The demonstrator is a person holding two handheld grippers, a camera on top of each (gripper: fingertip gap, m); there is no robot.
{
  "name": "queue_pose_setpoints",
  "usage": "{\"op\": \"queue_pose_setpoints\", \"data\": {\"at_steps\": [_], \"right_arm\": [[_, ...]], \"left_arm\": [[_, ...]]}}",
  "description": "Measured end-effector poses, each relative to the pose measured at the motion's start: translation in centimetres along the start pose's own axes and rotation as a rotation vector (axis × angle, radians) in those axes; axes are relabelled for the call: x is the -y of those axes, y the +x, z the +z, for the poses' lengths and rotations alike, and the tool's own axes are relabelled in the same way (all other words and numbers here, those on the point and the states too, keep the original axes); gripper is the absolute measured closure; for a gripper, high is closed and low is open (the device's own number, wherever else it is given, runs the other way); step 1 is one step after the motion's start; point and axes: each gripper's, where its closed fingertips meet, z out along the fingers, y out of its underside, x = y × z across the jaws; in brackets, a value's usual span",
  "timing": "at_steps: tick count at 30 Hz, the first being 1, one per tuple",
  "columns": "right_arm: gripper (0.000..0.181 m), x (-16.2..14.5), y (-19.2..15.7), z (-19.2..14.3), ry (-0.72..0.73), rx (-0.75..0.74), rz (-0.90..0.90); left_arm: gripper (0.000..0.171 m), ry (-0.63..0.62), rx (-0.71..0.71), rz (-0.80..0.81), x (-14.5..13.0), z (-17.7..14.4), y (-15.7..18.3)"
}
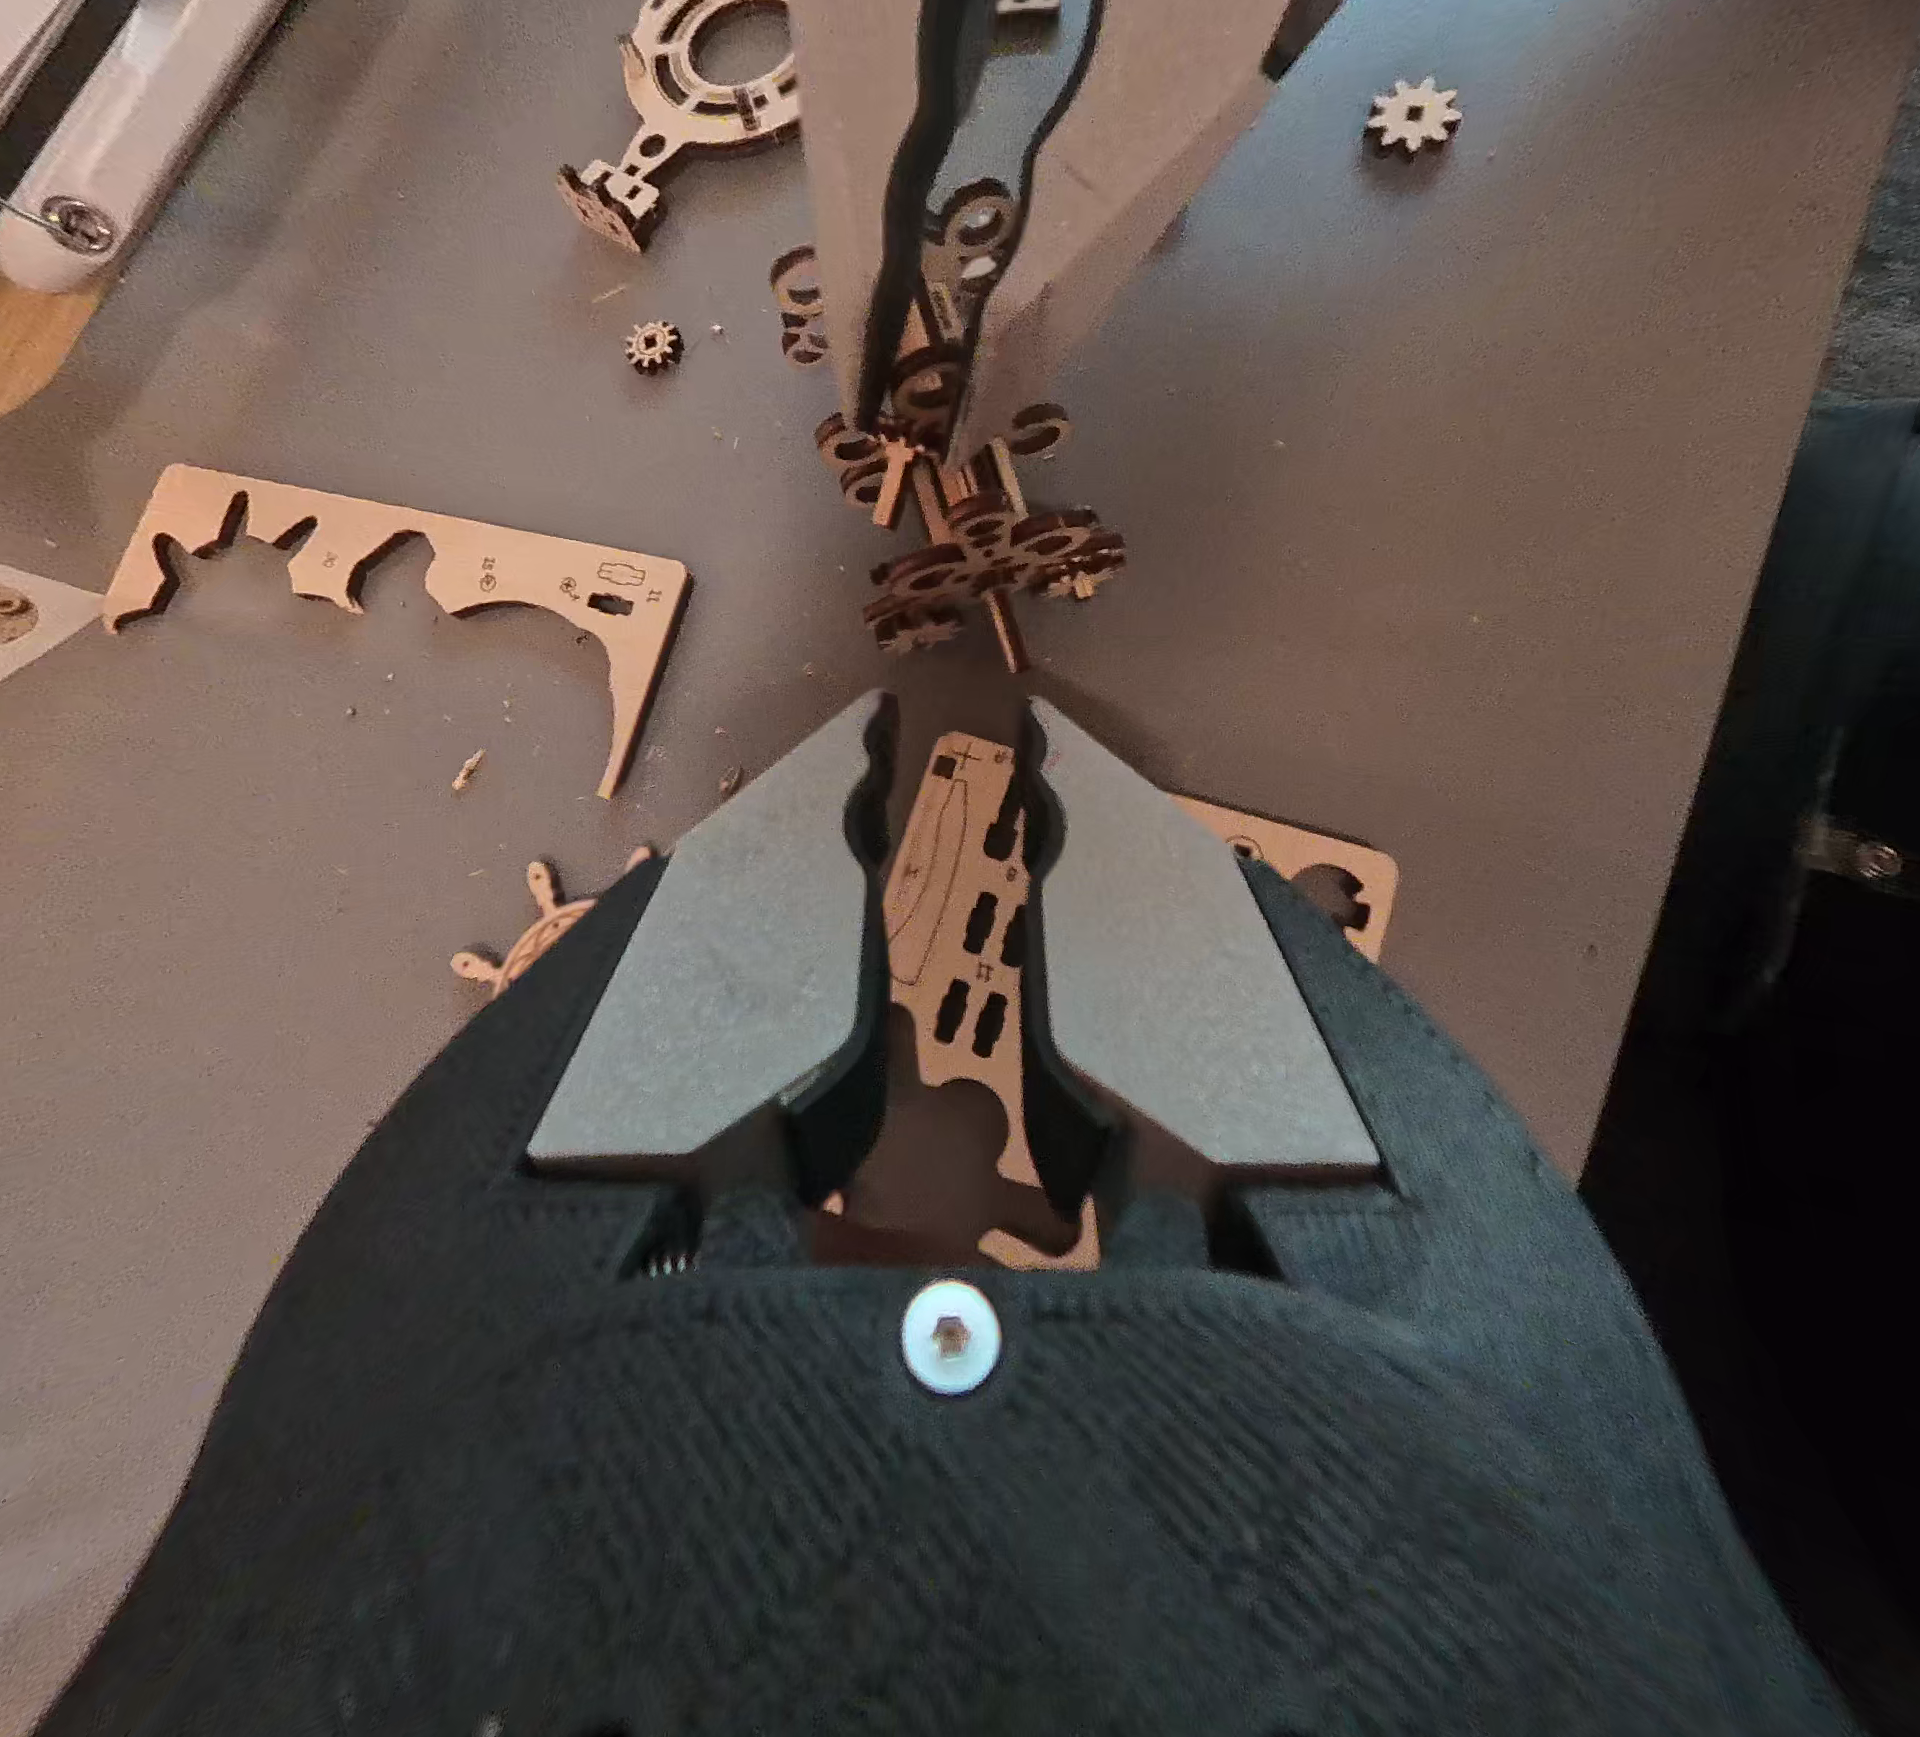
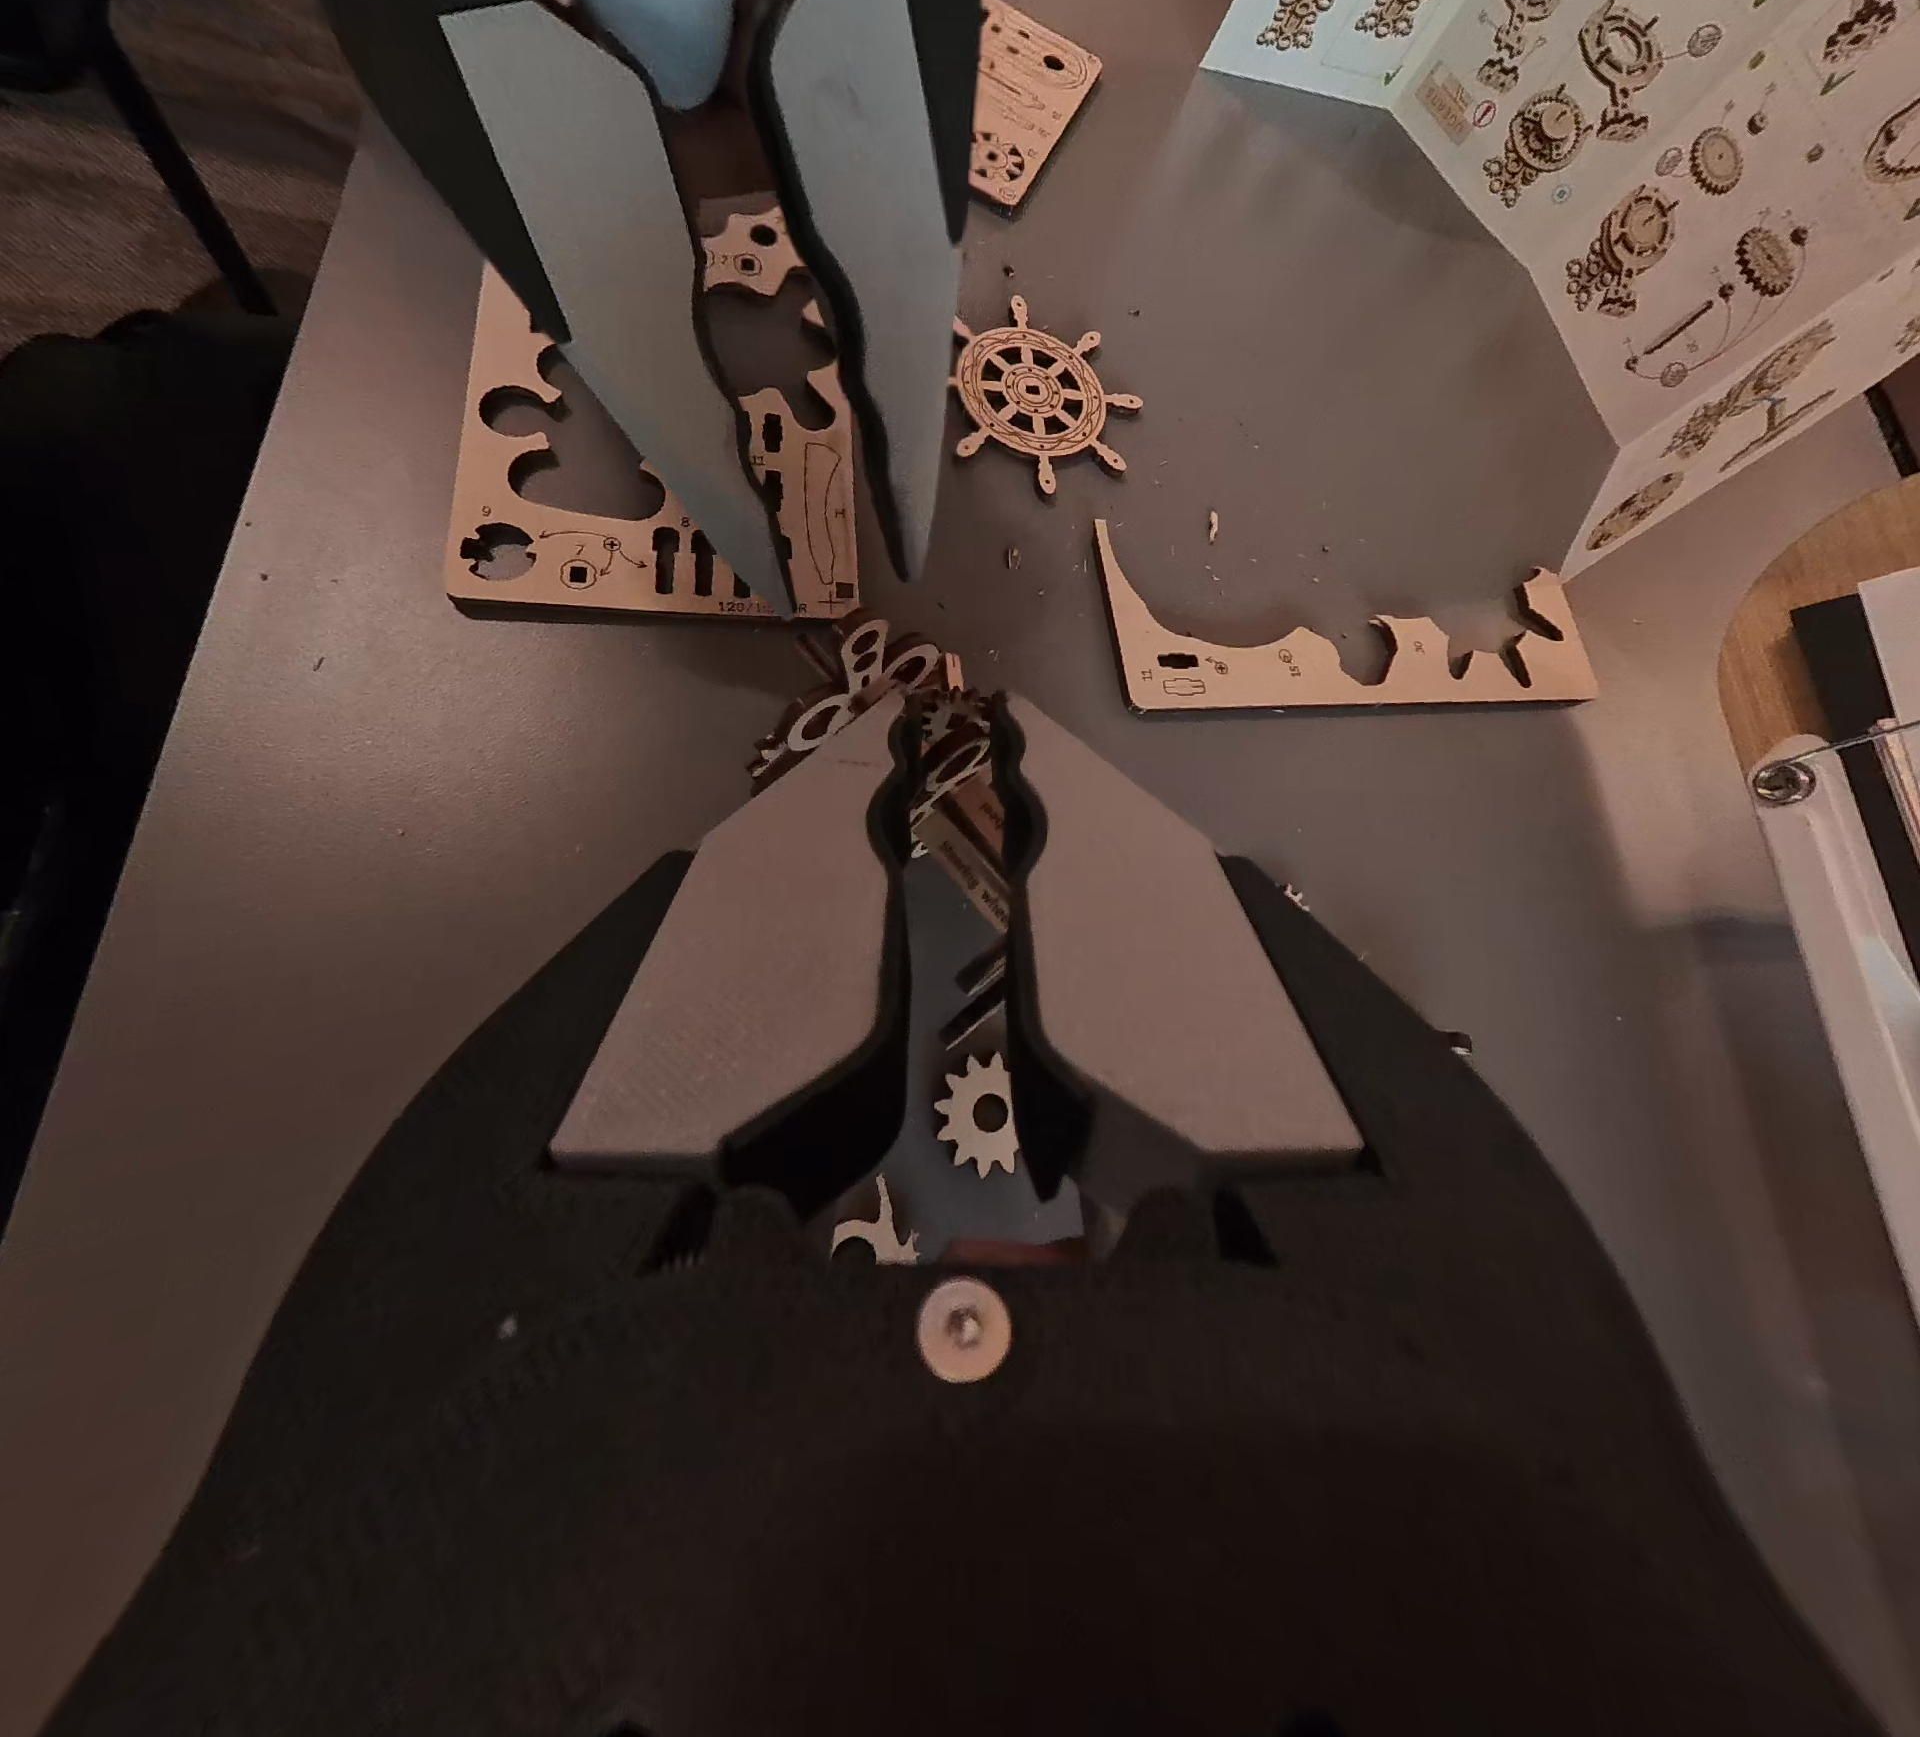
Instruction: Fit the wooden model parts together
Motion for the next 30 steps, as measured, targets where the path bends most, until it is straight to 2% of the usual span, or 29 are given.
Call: {"op": "queue_pose_setpoints", "data": {"at_steps": [5, 8, 12, 18, 22, 25, 27, 30], "right_arm": [[0.172, 0.1, 0.0, 0.1, 0.004, 0.002, 0.006], [0.172, 0.0, 0.2, 0.0, 0.008, -0.005, 0.013], [0.172, -0.2, 0.8, -0.5, 0.025, -0.009, 0.044], [0.172, 1.8, 1.7, -2.8, 0.176, -0.014, 0.1], [0.172, 2.7, 2.1, -4.1, 0.286, -0.007, 0.133], [0.172, 4.0, 2.4, -5.7, 0.42, 0.008, 0.164], [0.172, 4.6, 2.3, -6.4, 0.498, 0.052, 0.219], [0.173, 4.1, 3.3, -6.7, 0.513, 0.027, 0.253]], "left_arm": [[0.155, -0.002, -0.039, -0.007, 0.2, 1.1, 1.1], [0.169, -0.003, -0.029, -0.008, 0.3, 1.7, 0.9], [0.171, -0.007, 0.016, 0.045, 1.0, 0.7, -0.3], [0.171, -0.077, 0.019, 0.144, 3.9, -2.2, -1.9], [0.171, -0.176, -0.007, 0.201, 5.5, -3.4, -2.3], [0.171, -0.288, 0.012, 0.25, 5.8, -4.0, -2.7], [0.17, -0.316, 0.026, 0.26, 6.2, -4.3, -3.0], [0.171, -0.335, 0.039, 0.27, 6.9, -5.2, -3.2]]}}
